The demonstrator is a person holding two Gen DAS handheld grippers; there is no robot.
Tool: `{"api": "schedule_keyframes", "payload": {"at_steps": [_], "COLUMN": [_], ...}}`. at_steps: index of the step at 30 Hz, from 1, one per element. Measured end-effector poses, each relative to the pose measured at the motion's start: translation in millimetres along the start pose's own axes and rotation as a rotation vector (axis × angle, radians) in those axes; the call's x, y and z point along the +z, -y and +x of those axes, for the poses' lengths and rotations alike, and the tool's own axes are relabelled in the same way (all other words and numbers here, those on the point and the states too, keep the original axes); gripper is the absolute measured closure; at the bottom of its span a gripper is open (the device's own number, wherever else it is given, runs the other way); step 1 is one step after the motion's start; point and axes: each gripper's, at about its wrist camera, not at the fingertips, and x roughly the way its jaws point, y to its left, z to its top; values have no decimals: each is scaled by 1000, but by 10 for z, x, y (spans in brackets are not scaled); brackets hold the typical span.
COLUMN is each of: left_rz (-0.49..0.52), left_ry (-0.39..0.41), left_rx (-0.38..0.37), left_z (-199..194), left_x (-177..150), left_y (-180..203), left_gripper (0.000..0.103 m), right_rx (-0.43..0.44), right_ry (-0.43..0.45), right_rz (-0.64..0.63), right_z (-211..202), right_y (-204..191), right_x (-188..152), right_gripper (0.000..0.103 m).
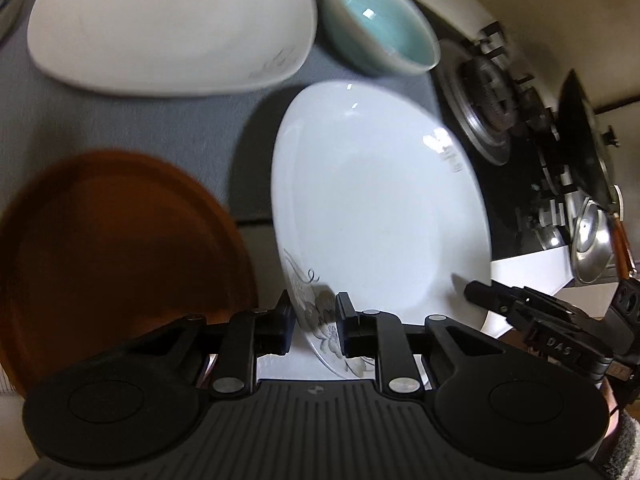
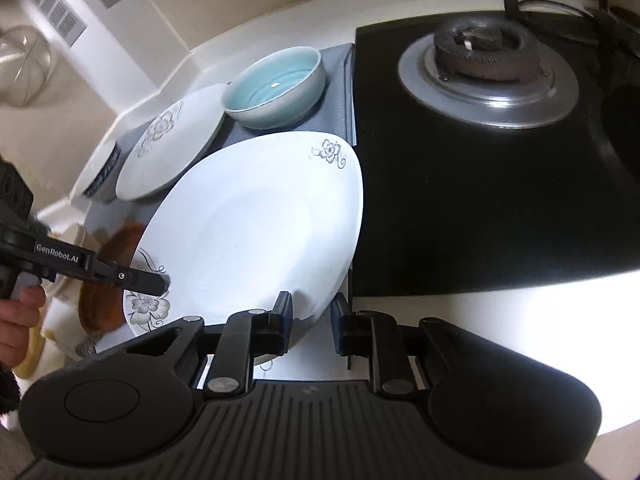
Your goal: Organize plates and bowls
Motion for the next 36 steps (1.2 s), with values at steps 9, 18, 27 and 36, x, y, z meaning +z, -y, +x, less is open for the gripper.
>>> {"api": "schedule_keyframes", "payload": {"at_steps": [9, 18, 27, 36], "left_rz": [-40, -169, -139, 6], "left_ry": [23, 9, -22, 4], "left_rx": [56, -29, 25, 95], "left_z": [23, 75, 54, 53], "left_x": [-31, 84, 130, 49], "left_y": [107, -93, -1, 198], "left_gripper": [77, 77, 74, 75], "right_rx": [60, 149, 244, 205], "right_ry": [12, 3, -58, 38], "right_rz": [176, 296, 354, 445], "right_z": [103, 130, 269, 239], "right_y": [134, 308, 377, 448], "right_x": [6, -10, -31, -80], "right_gripper": [73, 73, 67, 80]}}
